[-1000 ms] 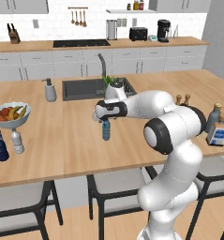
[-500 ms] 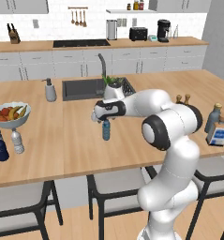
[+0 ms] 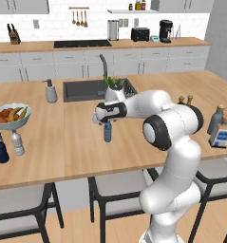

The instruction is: Move the plastic bottles in the middle to the plastics group, and the glass bottles in the middle to the glass group.

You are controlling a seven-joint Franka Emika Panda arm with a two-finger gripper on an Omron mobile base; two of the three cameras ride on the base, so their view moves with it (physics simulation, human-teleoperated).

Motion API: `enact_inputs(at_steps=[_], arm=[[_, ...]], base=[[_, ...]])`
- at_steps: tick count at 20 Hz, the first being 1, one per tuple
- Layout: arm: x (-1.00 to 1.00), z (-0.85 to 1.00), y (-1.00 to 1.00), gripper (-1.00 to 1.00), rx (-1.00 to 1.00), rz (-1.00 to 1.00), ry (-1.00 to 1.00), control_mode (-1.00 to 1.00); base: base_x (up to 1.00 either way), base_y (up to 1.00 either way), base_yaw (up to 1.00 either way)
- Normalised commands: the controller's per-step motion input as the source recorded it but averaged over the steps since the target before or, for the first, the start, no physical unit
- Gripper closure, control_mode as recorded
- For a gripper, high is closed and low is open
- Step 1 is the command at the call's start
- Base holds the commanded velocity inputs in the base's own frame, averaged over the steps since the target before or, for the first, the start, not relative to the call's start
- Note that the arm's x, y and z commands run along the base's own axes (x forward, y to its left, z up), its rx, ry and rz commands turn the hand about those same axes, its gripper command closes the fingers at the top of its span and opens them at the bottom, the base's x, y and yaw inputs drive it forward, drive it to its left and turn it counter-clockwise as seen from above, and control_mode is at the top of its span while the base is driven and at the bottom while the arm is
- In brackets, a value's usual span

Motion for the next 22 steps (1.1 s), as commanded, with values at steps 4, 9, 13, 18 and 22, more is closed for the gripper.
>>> enact_inputs(at_steps=[4, 9, 13, 18, 22], arm=[[0.06, -0.06, 0.00, -1.00, 0.00, 0.00, 0.00, -1.00], [0.00, 0.00, 0.00, -1.00, 0.00, 0.00, 0.00, -1.00], [0.00, 0.00, 0.00, 1.00, 0.00, 0.00, 0.00, -1.00], [0.00, 0.00, 0.00, 1.00, 0.00, 0.00, 0.00, -1.00], [0.00, 0.00, 0.00, 1.00, 0.00, 0.00, 0.00, -1.00]], base=[[0.00, 0.00, 0.00], [0.00, 0.00, 0.00], [0.00, 0.00, 0.00], [0.00, 0.00, 0.00], [0.00, 0.00, 0.00]])
